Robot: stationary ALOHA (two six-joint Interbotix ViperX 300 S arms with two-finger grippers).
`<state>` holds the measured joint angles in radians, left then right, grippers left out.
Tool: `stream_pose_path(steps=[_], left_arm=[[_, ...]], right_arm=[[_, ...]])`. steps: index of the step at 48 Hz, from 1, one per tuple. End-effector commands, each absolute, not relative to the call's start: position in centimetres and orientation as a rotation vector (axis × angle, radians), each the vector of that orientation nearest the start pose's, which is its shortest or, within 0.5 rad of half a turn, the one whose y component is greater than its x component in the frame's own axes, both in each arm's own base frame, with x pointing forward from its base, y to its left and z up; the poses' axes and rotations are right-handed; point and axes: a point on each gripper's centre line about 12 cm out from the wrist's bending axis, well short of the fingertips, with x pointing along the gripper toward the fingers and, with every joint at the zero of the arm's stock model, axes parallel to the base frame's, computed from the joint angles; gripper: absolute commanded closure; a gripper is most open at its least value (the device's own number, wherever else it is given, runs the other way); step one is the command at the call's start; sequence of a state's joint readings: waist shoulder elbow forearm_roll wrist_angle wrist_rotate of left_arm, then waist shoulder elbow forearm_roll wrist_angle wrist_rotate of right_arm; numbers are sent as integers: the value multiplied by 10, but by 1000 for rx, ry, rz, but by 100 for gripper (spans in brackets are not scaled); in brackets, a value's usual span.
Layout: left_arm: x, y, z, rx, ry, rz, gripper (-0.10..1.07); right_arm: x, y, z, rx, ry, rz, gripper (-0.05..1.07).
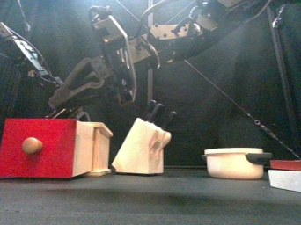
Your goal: Close drawer
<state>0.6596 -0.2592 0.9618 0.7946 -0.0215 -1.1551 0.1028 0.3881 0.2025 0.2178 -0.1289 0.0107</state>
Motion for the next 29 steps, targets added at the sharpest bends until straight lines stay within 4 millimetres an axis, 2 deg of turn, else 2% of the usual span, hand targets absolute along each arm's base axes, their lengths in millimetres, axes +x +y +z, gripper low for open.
stream_pose_path(steps=[1,29], left_arm=[[242,182,166,-559,539,723,84],[242,180,165,-560,544,720,84]], right_arm=[[526,41,184,213,417,4,100],[528,19,176,304,431,-66,100]])
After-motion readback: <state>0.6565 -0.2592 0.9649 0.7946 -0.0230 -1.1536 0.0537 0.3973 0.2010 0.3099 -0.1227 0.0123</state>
